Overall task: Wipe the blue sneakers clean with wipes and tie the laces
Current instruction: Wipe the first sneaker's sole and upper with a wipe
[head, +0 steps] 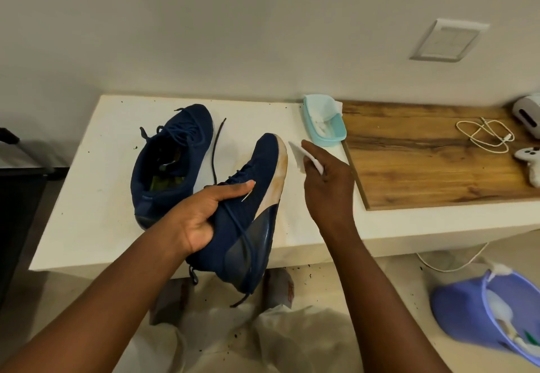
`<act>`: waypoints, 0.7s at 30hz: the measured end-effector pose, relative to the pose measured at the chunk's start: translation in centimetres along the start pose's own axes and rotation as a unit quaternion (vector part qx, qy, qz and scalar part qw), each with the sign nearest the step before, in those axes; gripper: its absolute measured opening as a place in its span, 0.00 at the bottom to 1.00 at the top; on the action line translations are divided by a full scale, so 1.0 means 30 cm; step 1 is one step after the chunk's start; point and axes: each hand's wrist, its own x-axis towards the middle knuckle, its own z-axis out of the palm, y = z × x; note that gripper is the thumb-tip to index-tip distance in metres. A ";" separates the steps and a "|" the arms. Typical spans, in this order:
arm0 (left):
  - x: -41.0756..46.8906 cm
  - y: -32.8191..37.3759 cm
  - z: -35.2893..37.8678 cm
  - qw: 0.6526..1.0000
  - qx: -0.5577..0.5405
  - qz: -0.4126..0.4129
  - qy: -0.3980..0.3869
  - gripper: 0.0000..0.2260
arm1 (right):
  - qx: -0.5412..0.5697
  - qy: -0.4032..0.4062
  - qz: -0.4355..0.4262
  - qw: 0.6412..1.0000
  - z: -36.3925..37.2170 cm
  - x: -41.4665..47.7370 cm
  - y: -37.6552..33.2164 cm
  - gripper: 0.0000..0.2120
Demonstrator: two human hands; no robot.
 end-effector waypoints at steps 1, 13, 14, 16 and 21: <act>0.000 -0.002 -0.004 1.000 0.010 -0.003 -0.005 0.18 | -0.022 -0.040 -0.037 0.998 0.009 -0.008 0.000 0.18; 0.008 0.008 -0.028 1.000 0.015 -0.005 0.000 0.21 | -0.255 -0.226 -0.173 0.924 0.001 -0.151 -0.014 0.26; 0.006 0.011 -0.030 1.000 0.015 -0.005 0.001 0.21 | -0.232 -0.231 -0.153 0.932 -0.008 -0.153 -0.023 0.23; 0.004 0.015 -0.036 1.000 0.015 -0.006 0.002 0.20 | -0.095 -0.221 -0.068 0.968 -0.023 -0.141 -0.046 0.17; 0.007 0.015 -0.041 0.999 0.039 -0.010 0.000 0.18 | 0.370 -0.111 0.266 0.883 -0.071 -0.066 -0.061 0.15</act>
